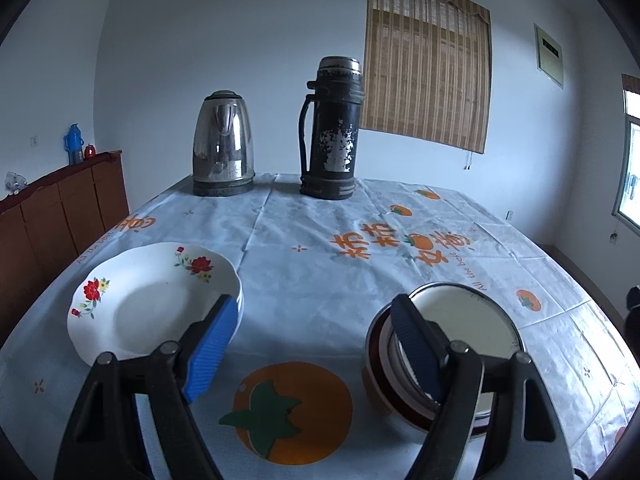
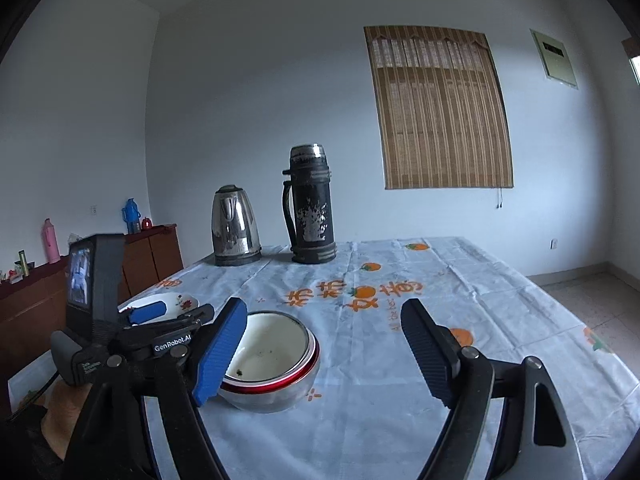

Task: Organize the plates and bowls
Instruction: 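Reposition both grippers around the rim of the nested bowl stack, then close both grippers on the rim of the nested bowl stack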

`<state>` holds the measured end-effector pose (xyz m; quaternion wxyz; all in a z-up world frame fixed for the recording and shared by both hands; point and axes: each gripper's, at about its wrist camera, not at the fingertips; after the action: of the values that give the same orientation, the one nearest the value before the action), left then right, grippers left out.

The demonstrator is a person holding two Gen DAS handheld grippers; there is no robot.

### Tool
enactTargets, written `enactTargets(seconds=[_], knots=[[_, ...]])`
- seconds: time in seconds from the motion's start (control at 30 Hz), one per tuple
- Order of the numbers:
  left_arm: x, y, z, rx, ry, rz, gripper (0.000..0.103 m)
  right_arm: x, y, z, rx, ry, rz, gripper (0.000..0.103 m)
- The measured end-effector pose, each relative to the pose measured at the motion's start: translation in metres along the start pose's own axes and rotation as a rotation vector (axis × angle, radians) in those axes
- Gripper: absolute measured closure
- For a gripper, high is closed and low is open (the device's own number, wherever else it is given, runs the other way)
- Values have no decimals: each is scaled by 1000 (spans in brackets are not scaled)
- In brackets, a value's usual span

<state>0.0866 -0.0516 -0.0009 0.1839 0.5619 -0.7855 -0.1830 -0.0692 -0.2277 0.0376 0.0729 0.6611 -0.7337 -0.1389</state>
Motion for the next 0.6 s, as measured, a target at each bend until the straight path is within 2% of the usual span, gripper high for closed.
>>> enactTargets(seconds=[0.23, 0.43, 0.6], knots=[[3, -4, 2, -15, -16, -9, 23, -2, -51, 9, -82, -45, -24, 22], [4, -7, 3, -48, -17, 5, 23, -2, -60, 15, -103, -57, -32, 22], [8, -9, 4, -60, -36, 4, 23, 13, -72, 16, -161, -138, -42, 22]])
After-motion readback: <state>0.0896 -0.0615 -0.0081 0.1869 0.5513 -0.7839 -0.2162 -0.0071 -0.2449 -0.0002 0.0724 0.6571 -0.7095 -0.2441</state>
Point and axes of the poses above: each gripper's, at about its wrist camera, not at the fingertips, and y roughly against the way its jaws point, x to its right, z to its underside, and after that the axes turned 2 degrees about -x, right-handed
